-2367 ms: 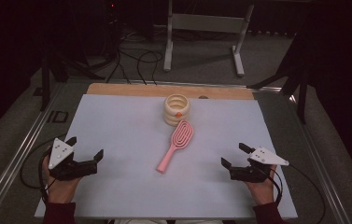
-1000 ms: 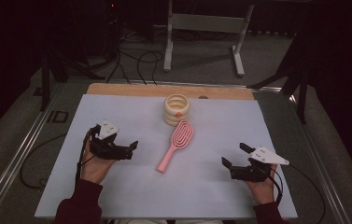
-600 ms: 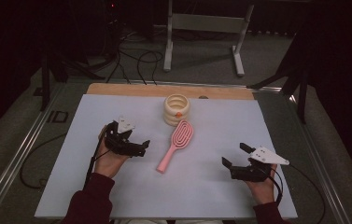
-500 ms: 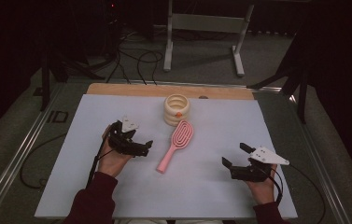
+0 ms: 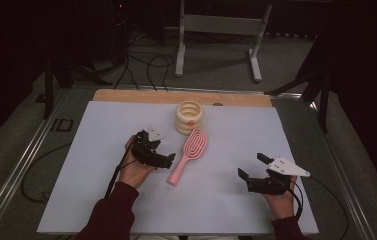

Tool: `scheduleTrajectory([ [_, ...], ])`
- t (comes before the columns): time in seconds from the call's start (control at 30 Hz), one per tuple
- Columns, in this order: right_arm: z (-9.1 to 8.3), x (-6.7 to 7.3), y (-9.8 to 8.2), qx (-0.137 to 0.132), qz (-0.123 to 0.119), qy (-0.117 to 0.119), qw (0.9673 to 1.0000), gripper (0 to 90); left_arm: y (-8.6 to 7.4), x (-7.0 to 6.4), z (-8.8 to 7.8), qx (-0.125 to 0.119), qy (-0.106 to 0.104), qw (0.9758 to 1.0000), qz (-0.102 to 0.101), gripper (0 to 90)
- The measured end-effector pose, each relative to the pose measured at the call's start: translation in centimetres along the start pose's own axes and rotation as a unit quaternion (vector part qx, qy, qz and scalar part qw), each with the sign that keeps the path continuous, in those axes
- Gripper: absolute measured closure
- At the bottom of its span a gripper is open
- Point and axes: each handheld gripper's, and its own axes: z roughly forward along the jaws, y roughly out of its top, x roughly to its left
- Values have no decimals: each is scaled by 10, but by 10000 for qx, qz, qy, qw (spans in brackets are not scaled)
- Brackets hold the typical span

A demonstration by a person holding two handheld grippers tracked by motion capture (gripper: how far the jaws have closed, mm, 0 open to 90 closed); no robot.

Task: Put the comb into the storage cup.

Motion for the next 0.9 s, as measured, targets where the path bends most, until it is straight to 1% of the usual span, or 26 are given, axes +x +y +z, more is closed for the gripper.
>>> scheduleTrajectory([
  [0.2,0,0,0,4,-7,1,10000,79,3,-11,14,177,-97,9998,66,51],
  [0.23,0,0,0,8,-3,1,10000,79,3,-13,16,215,-85,9997,103,53],
  [0.3,0,0,0,16,6,-3,10000,79,5,-17,21,240,-14,9997,85,48],
  [0.4,0,0,0,10,6,0,10000,79,6,-19,24,282,3,9996,94,43],
  [0.43,0,0,0,5,14,-5,10000,79,7,-24,30,364,32,9992,141,42],
  [0.53,0,-1,0,6,18,-6,10000,79,8,-32,37,455,21,9988,190,40],
  [0.6,0,-1,0,-3,9,-11,10000,79,9,-37,43,545,107,9982,210,22],
  [0.67,0,-1,0,-3,13,-10,10000,79,10,-42,48,613,89,9978,234,19],
  [0.7,0,-1,0,6,11,-15,10000,79,11,-44,51,643,123,9975,269,19],
  [0.73,0,-1,0,4,9,-18,10000,79,11,-45,54,672,112,9973,275,38],
  [0.77,0,-1,0,4,9,-18,10000,79,10,-47,57,699,95,9971,282,38],
  [0.83,0,-1,0,0,18,-9,10000,79,9,-49,62,759,151,9965,304,70],
  [0.87,0,-2,0,-1,20,-10,10000,79,8,-50,65,771,102,9965,305,96],
  [0.9,-1,-2,0,-2,25,-7,10000,79,8,-51,67,799,104,9962,333,130],
])
